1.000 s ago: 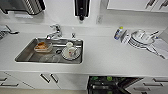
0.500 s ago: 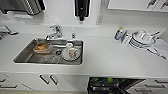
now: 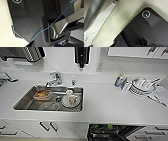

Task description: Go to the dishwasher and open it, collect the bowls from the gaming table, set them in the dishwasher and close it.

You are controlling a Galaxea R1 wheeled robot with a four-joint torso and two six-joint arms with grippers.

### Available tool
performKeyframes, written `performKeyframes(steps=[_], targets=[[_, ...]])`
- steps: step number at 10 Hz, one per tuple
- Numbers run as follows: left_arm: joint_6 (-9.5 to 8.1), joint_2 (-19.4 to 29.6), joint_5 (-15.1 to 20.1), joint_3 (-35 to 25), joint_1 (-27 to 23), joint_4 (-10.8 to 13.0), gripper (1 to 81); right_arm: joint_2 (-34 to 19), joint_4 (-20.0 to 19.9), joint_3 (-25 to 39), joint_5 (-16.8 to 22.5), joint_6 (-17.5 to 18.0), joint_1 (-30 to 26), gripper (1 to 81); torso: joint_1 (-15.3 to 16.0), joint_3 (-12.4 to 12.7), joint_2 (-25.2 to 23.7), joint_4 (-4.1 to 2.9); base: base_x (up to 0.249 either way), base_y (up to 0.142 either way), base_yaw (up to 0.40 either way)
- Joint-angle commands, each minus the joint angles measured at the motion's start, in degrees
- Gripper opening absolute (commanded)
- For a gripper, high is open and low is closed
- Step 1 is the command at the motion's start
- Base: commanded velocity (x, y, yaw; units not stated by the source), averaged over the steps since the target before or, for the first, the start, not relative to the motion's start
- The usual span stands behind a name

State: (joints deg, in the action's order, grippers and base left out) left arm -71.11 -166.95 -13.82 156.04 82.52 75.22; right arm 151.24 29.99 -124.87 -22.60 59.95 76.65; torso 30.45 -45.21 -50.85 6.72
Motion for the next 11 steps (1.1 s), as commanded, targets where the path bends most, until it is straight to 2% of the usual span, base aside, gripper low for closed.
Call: performKeyframes(steps=[1,3,4,6,9,11], targets=[[0.27,0.39,2.05,0.06,0.41,0.46,81.1,-6.78,0.16,3.67,-9.01,4.81,-1.63,81.1,0.0,0.0,0.0,0.0,0.0,0.0,0.0],[0.27,0.21,2.05,0.06,0.41,0.37,81.1,-9.7,0.16,5.52,-14.75,7.19,-1.72,81.1,0.0,0.0,0.0,0.0,0.0,0.0,0.0],[0.27,0.12,2.05,0.06,0.41,0.45,81.1,-10.4,0.16,6.4,-16.41,7.89,-2.33,81.1,0.0,-0.02,0.0,0.0,0.0,0.0,0.0],[0.27,0.39,2.05,0.06,0.41,0.46,81.1,-8.93,0.16,5.71,-16.26,8.34,-4.08,81.1,0.0,-0.02,0.0,0.0,0.0,0.0,0.0],[-0.08,1.09,2.05,0.06,0.94,0.37,81.1,-3.2,0.16,-2.11,-14.5,8.43,-7.07,81.1,0.0,-0.02,0.0,0.0,0.0,0.0,0.0],[-0.17,1.18,2.05,0.06,1.2,0.28,81.1,-2.14,0.25,-2.56,-13.7,8.86,-10.15,81.1,0.0,-0.05,0.0,0.0,0.0,0.0,0.0]])
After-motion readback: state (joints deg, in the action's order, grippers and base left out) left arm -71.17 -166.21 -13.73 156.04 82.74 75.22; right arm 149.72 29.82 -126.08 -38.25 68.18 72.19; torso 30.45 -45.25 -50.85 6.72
